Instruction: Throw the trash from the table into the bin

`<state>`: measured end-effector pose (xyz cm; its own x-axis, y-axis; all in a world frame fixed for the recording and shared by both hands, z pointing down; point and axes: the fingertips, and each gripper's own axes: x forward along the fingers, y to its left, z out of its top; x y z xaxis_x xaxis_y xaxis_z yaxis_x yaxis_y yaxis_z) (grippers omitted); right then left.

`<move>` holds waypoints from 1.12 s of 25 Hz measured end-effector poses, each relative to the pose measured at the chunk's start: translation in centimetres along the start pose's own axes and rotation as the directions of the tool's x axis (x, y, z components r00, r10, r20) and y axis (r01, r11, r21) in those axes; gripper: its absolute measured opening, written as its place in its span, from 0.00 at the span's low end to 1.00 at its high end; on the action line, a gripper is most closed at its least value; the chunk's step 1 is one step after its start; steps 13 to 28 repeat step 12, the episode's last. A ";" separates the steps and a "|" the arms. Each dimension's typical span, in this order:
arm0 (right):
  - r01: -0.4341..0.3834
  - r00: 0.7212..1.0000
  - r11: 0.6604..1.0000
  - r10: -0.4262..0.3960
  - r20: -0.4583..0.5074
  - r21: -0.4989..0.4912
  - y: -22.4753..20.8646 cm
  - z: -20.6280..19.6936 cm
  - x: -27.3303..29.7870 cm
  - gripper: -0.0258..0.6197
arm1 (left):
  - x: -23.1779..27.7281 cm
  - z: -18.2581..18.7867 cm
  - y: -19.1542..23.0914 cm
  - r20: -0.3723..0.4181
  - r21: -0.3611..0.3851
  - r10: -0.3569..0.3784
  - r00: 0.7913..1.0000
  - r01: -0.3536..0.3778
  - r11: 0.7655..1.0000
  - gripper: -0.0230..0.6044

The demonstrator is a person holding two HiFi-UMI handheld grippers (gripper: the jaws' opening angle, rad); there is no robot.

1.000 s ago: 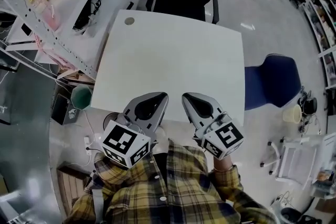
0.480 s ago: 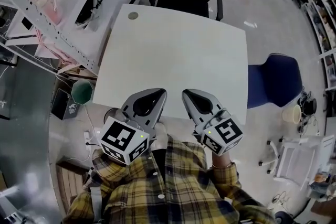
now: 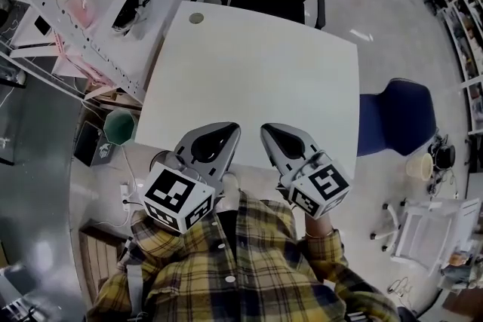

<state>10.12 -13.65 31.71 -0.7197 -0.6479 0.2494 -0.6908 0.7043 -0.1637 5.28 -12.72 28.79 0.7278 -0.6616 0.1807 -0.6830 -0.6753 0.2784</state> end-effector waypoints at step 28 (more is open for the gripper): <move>-0.006 1.000 1.000 0.006 0.003 0.013 0.7 -0.2 -1.1 0.04 | -0.5 -0.3 -0.9 -0.006 0.002 0.011 1.000 -0.011 1.000 0.05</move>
